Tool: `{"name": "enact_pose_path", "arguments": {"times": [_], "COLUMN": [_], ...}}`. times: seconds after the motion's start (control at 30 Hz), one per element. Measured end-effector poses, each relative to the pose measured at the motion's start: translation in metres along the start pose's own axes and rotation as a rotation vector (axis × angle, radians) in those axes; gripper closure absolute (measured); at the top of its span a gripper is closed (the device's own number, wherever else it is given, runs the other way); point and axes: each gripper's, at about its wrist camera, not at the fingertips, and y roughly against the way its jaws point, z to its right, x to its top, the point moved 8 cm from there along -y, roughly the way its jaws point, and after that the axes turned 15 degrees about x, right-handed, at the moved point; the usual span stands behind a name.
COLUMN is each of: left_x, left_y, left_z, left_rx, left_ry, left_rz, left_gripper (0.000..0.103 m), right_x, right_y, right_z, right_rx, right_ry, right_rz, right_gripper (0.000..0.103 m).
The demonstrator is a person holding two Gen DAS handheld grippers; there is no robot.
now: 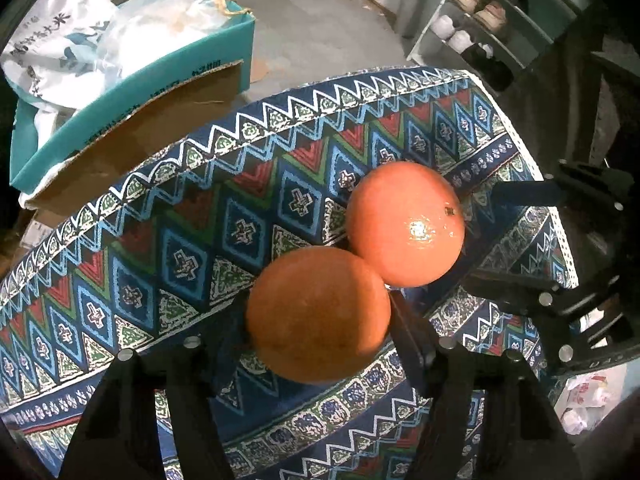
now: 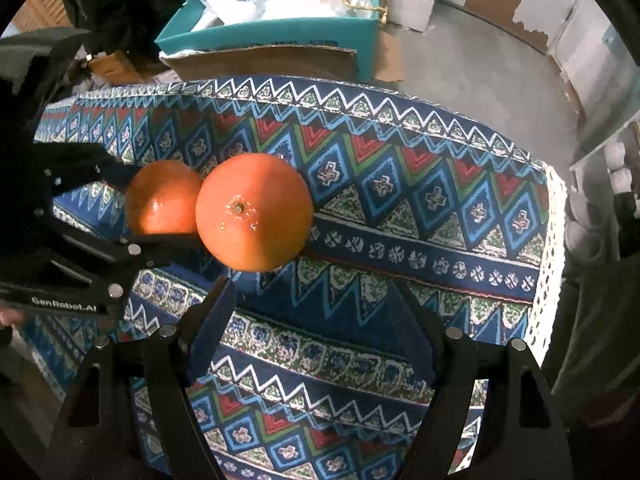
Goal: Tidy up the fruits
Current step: 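Grasp one orange with the left tool while the right tool grasps the other orange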
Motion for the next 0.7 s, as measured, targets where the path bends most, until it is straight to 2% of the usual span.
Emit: {"name": "enact_pose_path", "arguments": {"times": [0.33, 0.7], "left_x": [-0.015, -0.022], "left_y": [0.013, 0.015], "left_z": [-0.023, -0.063], "left_rx": [0.044, 0.084], "left_ry": [-0.005, 0.031], "left_rz": [0.027, 0.029], "left_gripper": [0.036, 0.036], "right_x": [0.019, 0.041], "right_y": [-0.019, -0.044], "right_z": [-0.025, -0.036], "right_rx": [0.04, 0.002], "right_ry": [0.063, 0.065], "right_rz": [-0.024, -0.035], "right_gripper": [0.025, 0.025]}}
